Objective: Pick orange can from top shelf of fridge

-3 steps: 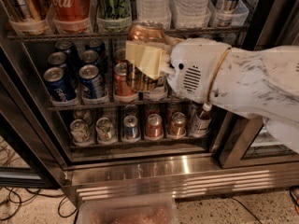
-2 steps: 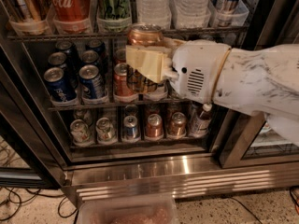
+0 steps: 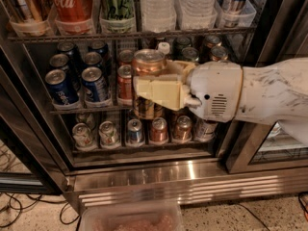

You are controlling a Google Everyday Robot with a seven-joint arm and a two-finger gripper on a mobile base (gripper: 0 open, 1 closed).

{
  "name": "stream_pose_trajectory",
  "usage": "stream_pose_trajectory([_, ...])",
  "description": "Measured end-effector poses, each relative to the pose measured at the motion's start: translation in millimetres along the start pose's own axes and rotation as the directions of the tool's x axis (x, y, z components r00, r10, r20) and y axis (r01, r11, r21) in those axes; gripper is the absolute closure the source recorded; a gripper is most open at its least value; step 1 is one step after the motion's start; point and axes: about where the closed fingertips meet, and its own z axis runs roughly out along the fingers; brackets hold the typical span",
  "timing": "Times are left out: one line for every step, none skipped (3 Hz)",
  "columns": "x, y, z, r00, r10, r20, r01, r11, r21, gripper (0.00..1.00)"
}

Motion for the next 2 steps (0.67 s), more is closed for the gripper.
stream_pose_trajectory([-12.3,-12.4,-1.9,0.999,-0.009,0.031,0.007,0.9967,0.081,1.00])
stream_pose_trajectory([-12.3,-12.4,-1.9,0.999,-0.009,0.031,0.007,0.9967,0.081,1.00])
